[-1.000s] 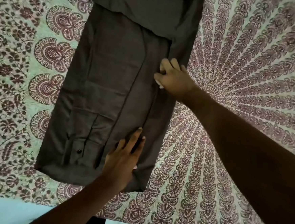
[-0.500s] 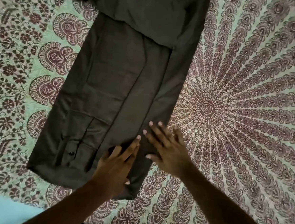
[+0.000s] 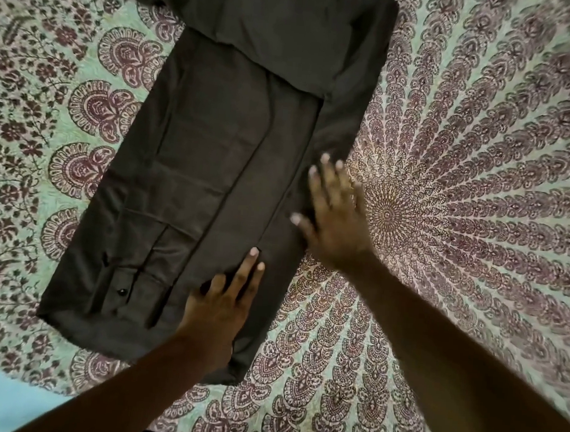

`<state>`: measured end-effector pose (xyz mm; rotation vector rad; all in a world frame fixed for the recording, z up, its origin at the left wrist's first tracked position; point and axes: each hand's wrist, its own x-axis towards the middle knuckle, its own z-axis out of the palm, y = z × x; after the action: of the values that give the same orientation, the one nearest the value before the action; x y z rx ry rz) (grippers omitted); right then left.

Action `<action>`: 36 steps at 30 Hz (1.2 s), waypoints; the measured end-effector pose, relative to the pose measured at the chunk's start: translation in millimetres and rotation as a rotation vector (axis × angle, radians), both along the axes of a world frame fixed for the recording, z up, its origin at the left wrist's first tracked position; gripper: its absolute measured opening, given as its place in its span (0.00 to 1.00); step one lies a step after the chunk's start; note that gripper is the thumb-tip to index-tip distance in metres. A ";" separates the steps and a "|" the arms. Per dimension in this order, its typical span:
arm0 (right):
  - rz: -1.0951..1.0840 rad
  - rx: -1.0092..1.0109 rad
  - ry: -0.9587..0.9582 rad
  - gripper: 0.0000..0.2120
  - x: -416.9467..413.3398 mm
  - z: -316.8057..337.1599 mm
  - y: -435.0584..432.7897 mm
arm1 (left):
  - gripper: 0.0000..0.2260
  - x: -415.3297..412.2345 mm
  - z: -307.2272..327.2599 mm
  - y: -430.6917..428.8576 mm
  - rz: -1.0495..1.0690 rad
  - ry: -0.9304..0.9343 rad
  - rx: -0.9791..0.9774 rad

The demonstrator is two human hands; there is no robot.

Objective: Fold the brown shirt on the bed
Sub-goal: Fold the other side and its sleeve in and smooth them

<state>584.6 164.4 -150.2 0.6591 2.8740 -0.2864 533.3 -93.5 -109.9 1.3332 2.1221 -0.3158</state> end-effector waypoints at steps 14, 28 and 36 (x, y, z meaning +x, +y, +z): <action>-0.001 -0.011 -0.137 0.42 -66.3 7.2 107.0 | 0.56 -2.2 15.5 18.4 -0.050 0.005 -0.047; 0.134 -0.083 -0.108 0.35 -69.4 -10.3 161.8 | 0.38 -99.9 -69.3 144.2 -0.162 0.109 0.467; 0.020 -0.036 -0.307 0.37 -123.4 6.5 238.1 | 0.41 -100.0 -62.9 147.8 -0.141 0.048 0.457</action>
<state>461.2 402.4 -143.7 0.6084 2.5751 -0.2118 433.3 54.3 -172.8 1.7501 2.2275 0.0934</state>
